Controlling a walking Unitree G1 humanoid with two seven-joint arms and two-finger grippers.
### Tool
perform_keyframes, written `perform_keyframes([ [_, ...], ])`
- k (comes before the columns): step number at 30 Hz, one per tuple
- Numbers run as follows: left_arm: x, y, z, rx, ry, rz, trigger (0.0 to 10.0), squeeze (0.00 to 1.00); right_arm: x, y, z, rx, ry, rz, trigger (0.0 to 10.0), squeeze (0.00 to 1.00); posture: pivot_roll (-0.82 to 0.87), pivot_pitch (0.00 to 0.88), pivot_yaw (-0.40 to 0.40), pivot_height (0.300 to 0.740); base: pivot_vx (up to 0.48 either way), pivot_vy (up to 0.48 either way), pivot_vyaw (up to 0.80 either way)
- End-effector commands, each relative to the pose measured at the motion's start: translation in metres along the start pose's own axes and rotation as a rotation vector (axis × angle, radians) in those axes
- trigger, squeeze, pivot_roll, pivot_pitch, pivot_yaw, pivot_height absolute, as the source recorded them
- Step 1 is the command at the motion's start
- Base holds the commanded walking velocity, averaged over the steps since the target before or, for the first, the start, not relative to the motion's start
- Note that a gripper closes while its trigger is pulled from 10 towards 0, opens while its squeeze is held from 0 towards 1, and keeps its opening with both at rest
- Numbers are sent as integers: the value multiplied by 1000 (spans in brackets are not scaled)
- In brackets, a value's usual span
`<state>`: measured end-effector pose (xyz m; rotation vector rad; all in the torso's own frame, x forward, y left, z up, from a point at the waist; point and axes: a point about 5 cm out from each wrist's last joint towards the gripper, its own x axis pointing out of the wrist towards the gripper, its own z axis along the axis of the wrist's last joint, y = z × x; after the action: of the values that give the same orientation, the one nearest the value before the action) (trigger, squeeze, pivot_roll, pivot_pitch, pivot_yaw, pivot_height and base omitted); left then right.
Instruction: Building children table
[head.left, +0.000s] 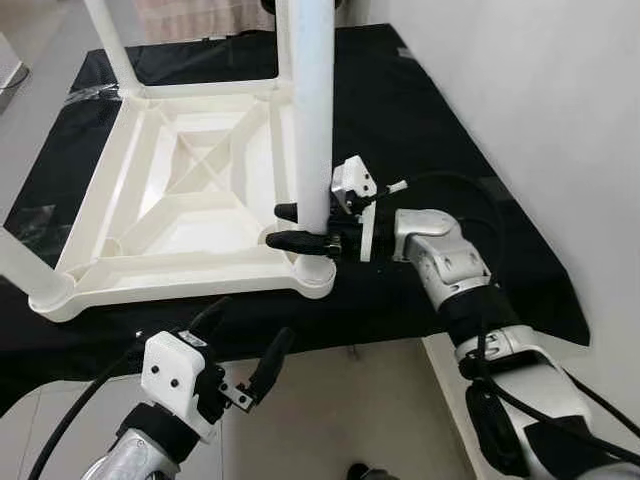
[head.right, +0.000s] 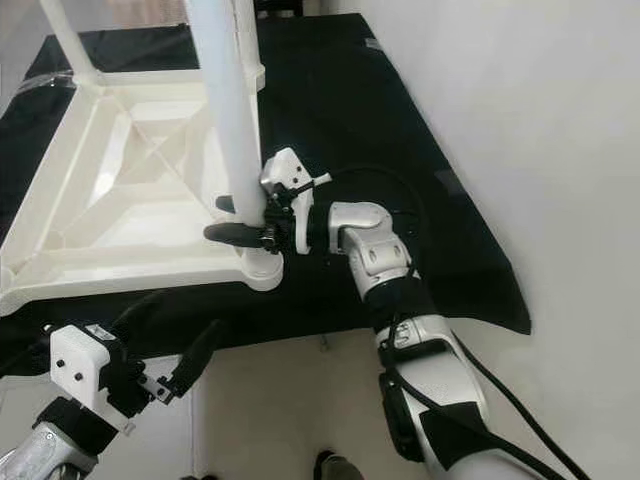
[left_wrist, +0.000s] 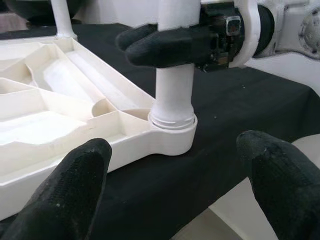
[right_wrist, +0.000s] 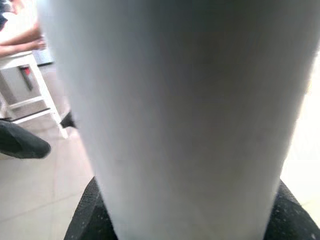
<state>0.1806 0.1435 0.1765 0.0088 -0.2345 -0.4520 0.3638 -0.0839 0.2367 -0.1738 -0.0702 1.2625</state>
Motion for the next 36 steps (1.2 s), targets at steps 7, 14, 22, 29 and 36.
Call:
perform_keyframes([
  [7, -1, 5, -1, -9, 9, 5, 10000, 0, 5, 51, -68, 206, 131, -699, 0, 0, 15, 267, 7, 740, 0, 0, 0],
  [14, 4, 6, -5, -13, 12, -2, 10000, 0, 47, 66, -70, 118, 121, -623, 0, 0, 34, 229, -2, 740, 0, 0, 0],
  [22, 2, 5, -6, -5, 6, 27, 10000, 0, 59, 46, -46, 28, 49, -521, 10000, 1000, 46, 215, -9, 740, 0, 0, 0],
  [29, 2, 4, -7, -11, 7, 19, 10000, 0, 57, 44, -24, 1, -9, -281, 10000, 0, 49, 206, -14, 740, 0, 0, 0],
  [36, 0, 2, -7, -11, 8, 20, 10000, 0, 38, 25, -10, -62, 17, 21, 10000, 0, 59, 204, -18, 740, 0, 0, 0],
])
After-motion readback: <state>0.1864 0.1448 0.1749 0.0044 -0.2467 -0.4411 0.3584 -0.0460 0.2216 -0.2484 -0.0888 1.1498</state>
